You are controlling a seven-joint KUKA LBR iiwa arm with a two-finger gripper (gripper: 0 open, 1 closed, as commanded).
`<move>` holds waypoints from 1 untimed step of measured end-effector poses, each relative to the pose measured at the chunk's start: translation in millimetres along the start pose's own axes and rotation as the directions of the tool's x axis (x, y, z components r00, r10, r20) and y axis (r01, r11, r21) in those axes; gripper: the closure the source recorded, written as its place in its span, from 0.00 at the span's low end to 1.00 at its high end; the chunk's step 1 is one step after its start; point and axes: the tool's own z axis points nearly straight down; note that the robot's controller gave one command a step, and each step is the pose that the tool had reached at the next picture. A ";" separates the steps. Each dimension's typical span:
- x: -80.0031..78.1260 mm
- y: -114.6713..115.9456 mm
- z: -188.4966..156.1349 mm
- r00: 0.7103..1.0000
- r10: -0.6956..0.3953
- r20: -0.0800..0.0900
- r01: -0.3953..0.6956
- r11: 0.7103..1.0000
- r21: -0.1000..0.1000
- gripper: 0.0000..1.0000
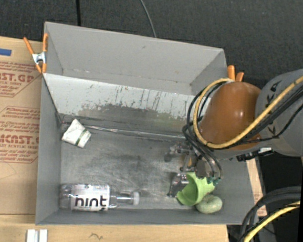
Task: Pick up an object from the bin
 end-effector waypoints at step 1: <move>-13.0 -38.6 29.8 0.982 -0.188 0.005 0.188 0.982 0.000 0.00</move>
Offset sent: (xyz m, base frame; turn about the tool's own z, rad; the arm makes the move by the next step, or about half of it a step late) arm 0.0229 -0.1025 -0.0310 0.0143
